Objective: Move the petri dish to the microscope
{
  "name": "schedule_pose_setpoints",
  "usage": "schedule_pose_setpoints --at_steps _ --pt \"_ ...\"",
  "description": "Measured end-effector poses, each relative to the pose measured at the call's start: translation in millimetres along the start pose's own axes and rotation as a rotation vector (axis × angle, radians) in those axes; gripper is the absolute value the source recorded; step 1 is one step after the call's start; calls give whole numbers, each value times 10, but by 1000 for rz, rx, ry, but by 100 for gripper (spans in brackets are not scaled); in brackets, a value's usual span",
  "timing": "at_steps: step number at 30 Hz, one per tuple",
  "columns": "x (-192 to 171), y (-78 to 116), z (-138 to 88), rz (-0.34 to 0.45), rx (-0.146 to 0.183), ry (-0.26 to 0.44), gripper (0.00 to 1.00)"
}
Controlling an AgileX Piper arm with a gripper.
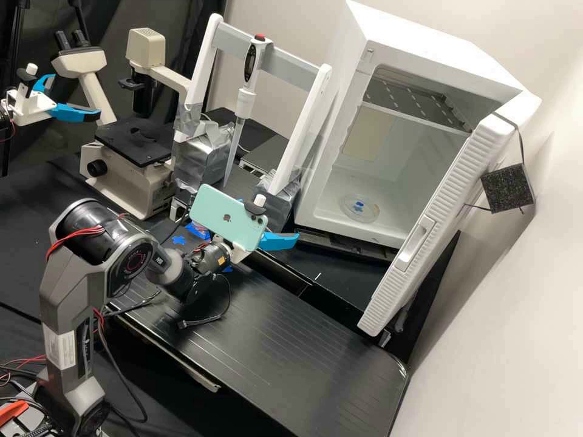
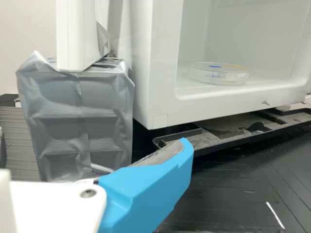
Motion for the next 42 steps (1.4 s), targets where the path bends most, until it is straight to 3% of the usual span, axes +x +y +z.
schedule_pose_setpoints --at_steps 9,12,15,24,29,35,42 --pt "-10 1 11 1 -4 2 100" --pt "-68 53 104 13 -17 14 100" --pt "-156 132 241 33 2 18 100" --pt "-284 682 669 220 63 20 100" --pt "-70 940 782 280 57 19 100" --pt "292 1159 852 294 45 16 100" --pt "732 1300 949 264 96 59 100"
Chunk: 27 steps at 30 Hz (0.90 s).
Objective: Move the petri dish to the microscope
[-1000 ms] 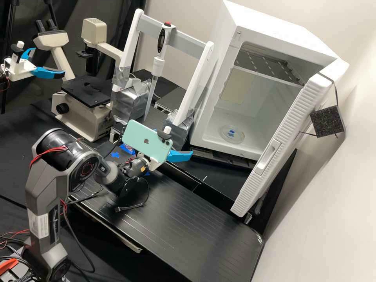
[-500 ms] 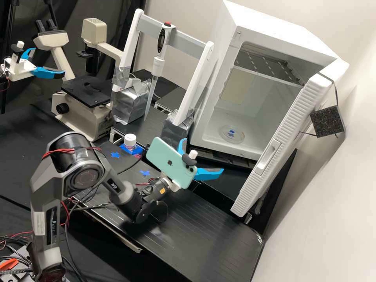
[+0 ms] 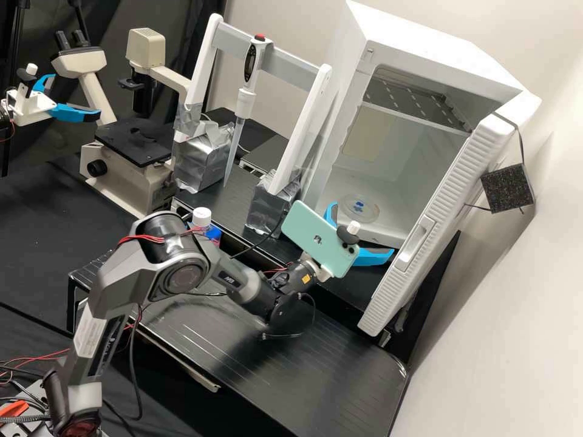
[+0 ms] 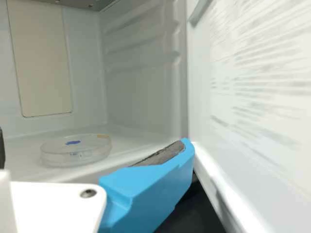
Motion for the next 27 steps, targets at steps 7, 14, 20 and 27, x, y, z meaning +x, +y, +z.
schedule_pose_setpoints --at_steps 7,14,20,27 --pt "309 -53 64 -70 -5 79 100" --pt "516 11 66 -56 -40 126 100" --pt "704 -27 8 -103 -88 166 100" --pt "842 -162 4 -185 -103 175 100"
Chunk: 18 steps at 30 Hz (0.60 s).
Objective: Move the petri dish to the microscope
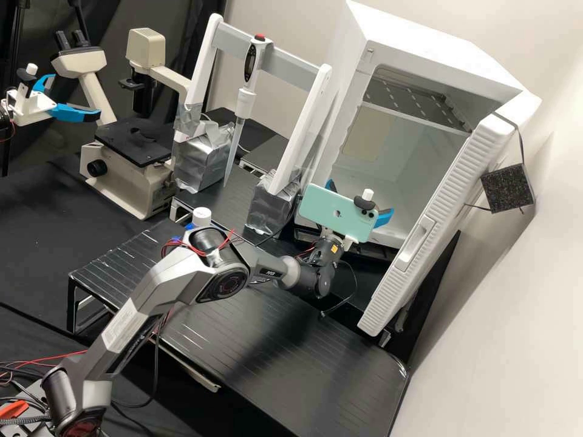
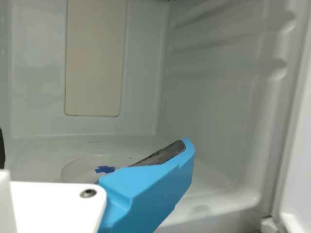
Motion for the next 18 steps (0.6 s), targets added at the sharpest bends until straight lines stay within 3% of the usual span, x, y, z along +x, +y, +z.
schedule_pose_setpoints --at_steps 11,18 --pt "148 -127 146 -45 -20 -65 100" --pt "218 -107 133 -46 -34 -81 100"
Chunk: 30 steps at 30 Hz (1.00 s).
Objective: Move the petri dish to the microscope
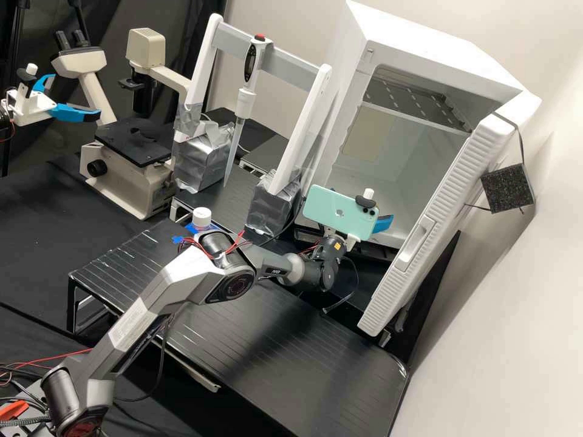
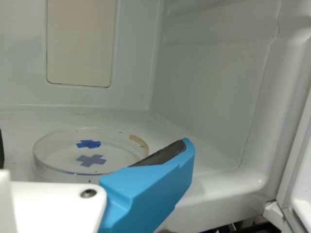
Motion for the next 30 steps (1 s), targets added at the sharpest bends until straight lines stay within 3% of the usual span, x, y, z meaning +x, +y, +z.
schedule_pose_setpoints --at_steps 15,16,30 --pt "5 4 10 -5 -5 -15 100" --pt "5 2 9 -7 -7 -15 0" --pt "8 52 24 -19 -36 -27 0"
